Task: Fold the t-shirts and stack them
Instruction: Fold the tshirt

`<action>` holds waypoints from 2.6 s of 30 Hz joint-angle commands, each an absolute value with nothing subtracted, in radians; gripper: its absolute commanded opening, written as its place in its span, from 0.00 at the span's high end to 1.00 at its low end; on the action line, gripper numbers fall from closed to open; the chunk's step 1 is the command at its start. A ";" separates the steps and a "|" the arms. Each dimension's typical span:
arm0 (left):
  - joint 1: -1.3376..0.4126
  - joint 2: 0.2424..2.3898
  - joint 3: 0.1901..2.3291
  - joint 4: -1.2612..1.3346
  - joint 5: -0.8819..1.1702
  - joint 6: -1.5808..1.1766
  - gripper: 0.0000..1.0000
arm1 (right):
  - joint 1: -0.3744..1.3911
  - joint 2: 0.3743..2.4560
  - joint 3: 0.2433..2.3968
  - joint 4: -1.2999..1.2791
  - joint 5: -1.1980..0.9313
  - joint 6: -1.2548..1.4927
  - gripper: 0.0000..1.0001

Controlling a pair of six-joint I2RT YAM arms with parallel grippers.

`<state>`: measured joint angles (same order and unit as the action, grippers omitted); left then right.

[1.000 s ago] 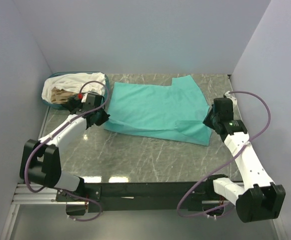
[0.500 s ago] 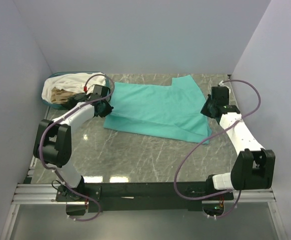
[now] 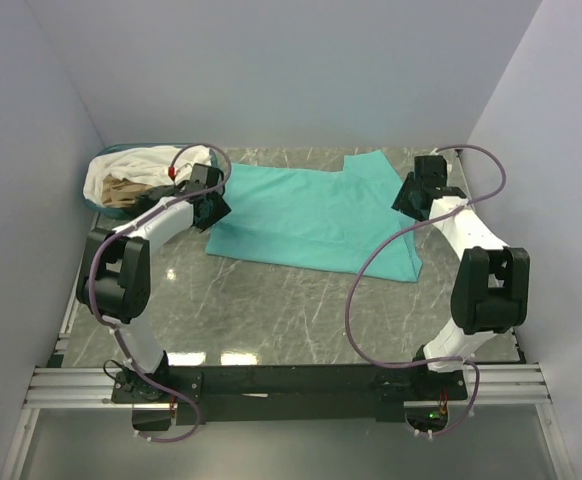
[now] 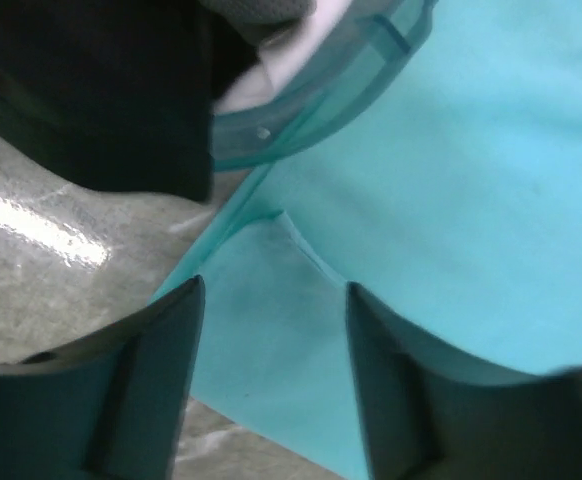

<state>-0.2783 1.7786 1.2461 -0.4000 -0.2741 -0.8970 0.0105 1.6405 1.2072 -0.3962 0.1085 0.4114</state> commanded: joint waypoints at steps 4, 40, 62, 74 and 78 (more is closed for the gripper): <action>-0.359 1.655 1.261 -0.380 -0.327 -0.853 0.08 | 0.005 1.565 1.238 -0.436 0.180 0.437 0.15; -0.459 1.588 0.743 -0.233 -0.028 -0.965 0.01 | 0.022 1.298 0.620 -0.469 -0.017 0.604 0.07; -0.624 1.225 0.836 -0.509 -0.345 -1.022 0.01 | -0.028 0.879 0.701 -0.617 0.035 0.572 0.05; -0.430 1.832 1.513 -0.531 -0.376 -0.806 0.01 | -0.028 0.994 0.807 -0.519 -0.054 0.443 0.05; -0.423 2.000 1.696 -0.658 -0.439 -0.819 0.01 | -0.028 1.014 0.808 -0.518 -0.049 0.437 0.06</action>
